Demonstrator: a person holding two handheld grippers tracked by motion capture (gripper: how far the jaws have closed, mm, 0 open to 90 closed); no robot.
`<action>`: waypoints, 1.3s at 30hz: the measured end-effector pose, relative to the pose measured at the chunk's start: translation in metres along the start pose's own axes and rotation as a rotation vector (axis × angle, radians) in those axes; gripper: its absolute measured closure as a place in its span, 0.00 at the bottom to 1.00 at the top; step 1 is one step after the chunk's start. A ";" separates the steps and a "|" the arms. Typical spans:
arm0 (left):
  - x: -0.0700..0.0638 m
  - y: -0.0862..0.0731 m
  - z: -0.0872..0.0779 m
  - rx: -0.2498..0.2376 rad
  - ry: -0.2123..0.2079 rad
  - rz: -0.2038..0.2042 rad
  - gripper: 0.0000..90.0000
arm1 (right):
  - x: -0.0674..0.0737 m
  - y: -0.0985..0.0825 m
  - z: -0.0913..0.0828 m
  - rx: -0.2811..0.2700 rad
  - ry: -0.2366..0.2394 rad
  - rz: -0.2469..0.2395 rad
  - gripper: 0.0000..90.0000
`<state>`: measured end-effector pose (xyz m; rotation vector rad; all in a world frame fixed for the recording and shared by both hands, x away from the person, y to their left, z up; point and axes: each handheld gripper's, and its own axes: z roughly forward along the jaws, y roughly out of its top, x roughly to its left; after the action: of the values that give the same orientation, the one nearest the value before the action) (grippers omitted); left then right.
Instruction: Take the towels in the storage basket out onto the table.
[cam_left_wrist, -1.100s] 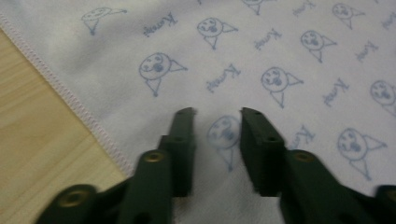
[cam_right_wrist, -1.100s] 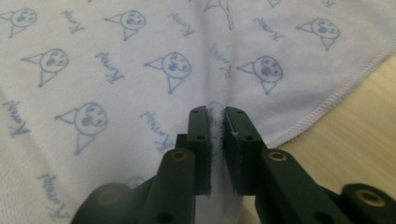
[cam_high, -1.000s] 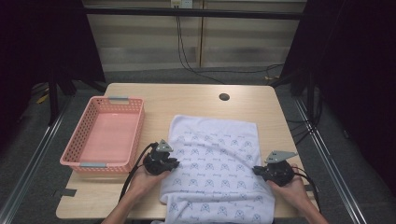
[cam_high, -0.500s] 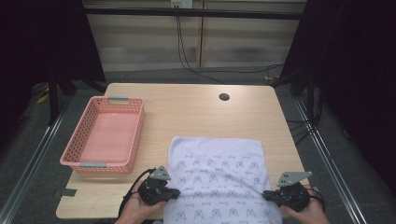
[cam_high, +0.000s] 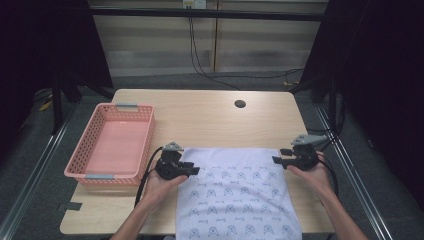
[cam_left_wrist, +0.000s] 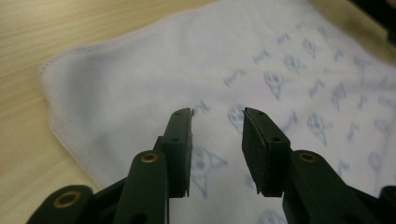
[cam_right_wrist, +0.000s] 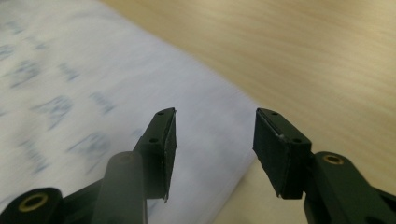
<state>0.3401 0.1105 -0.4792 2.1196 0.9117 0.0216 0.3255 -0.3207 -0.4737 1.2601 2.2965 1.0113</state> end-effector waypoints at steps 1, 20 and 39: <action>0.003 0.001 0.001 -0.020 -0.004 -0.010 0.71 | -0.004 0.002 0.005 0.004 -0.008 0.002 0.53; 0.026 0.000 0.004 -0.019 0.141 -0.035 0.53 | -0.008 -0.007 0.030 0.061 0.010 -0.019 0.91; 0.035 0.015 0.028 0.001 0.072 0.017 0.96 | -0.009 -0.006 0.023 0.004 0.075 0.010 0.92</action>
<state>0.3836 0.1069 -0.4978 2.1388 0.9361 0.1070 0.3399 -0.3208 -0.4943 1.2569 2.3515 1.0756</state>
